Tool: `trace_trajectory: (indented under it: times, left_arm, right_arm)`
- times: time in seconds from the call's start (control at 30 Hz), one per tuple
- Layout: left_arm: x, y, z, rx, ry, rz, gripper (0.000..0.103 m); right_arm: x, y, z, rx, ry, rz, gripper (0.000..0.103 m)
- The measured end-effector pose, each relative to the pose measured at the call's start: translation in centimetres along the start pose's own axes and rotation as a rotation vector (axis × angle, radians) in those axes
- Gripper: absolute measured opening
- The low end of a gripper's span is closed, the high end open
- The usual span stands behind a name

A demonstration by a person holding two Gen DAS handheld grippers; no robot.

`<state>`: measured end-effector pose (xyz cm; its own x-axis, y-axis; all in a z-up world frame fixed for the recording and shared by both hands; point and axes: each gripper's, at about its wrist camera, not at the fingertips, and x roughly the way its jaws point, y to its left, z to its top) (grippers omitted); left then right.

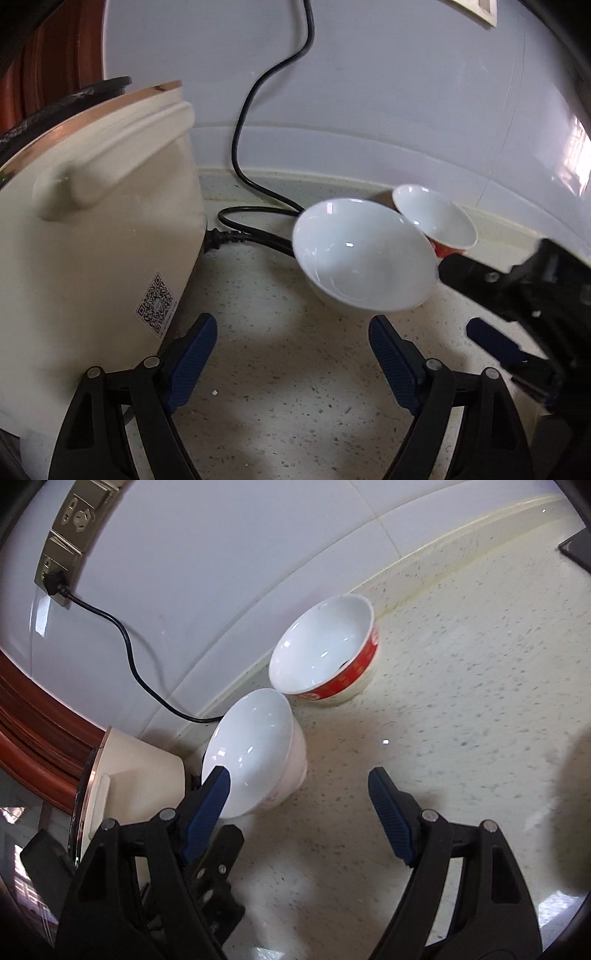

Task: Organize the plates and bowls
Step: 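Move both grippers to the plain white bowl by the kettle, then grasp the plain white bowl rim with the right gripper while the left gripper approaches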

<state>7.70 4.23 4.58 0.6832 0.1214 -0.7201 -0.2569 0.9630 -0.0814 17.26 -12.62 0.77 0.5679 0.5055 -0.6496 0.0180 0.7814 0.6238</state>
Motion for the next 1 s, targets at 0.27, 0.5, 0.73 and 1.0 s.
trace_trajectory:
  times: [0.27, 0.5, 0.73, 1.0]
  left_arm:
    - [0.7, -0.2, -0.4, 0.025, 0.023, 0.035, 0.085]
    - [1.2, -0.1, -0.4, 0.026, 0.044, 0.029, 0.084]
    - [1.5, 0.0, -0.2, -0.008, 0.058, -0.024, 0.084]
    - [0.3, -0.8, -0.2, 0.009, 0.094, -0.172, 0.084]
  right_arm:
    - [3.8, 2.1, 0.5, -0.033, 0.056, -0.005, 0.080]
    - [6.2, 3.3, 0.1, -0.102, 0.095, -0.063, 0.066]
    - [6.0, 3.7, 0.1, -0.149, 0.060, -0.137, 0.028]
    - [4.2, 2.2, 0.6, -0.145, 0.014, -0.146, 0.021]
